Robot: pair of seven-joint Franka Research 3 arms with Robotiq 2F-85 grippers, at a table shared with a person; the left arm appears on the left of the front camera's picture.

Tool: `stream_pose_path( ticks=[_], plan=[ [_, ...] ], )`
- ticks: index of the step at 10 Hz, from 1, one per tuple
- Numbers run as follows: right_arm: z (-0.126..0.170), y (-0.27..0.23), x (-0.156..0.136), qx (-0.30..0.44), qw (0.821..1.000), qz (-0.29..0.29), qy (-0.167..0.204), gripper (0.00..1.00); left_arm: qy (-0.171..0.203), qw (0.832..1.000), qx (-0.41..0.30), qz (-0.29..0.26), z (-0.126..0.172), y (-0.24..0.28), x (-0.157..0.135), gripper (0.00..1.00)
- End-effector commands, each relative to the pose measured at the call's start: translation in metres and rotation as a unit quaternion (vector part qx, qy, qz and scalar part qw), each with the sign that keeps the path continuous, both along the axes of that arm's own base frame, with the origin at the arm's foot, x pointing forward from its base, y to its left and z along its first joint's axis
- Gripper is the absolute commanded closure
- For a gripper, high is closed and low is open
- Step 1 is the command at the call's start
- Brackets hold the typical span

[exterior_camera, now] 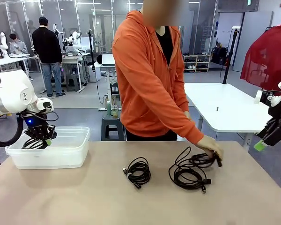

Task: Organize and store the cables.
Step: Place the Power Cable into the Organizing box.

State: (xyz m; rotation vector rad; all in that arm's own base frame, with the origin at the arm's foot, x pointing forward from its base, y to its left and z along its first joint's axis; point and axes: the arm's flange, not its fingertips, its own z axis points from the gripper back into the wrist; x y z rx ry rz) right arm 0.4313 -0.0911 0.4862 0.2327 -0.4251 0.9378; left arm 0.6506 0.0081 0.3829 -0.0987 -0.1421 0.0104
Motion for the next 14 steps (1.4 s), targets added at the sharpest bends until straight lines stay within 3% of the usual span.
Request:
stream_pose_path(
  ticks=[1, 9, 13, 14],
  plan=[
    [0.003, 0.000, 0.002, 0.002, 1.000, 0.002, 0.003, 0.00, 0.008, 1.000, 0.008, 0.017, -0.005, 0.000, 0.004, 0.81],
    [0.003, 0.000, 0.002, 0.002, 1.000, 0.002, 0.003, 0.00, 0.019, 0.999, -0.020, 0.018, -0.009, 0.008, 0.000, 0.02],
    [0.003, 0.000, 0.002, 0.002, 1.000, 0.002, 0.003, 0.00, 0.015, 0.999, -0.048, 0.004, -0.009, 0.011, -0.002, 0.00],
    [0.003, 0.000, 0.002, 0.002, 1.000, 0.002, 0.003, 0.00, 0.014, 1.000, -0.004, 0.016, -0.011, 0.008, -0.001, 0.00]
  ],
)
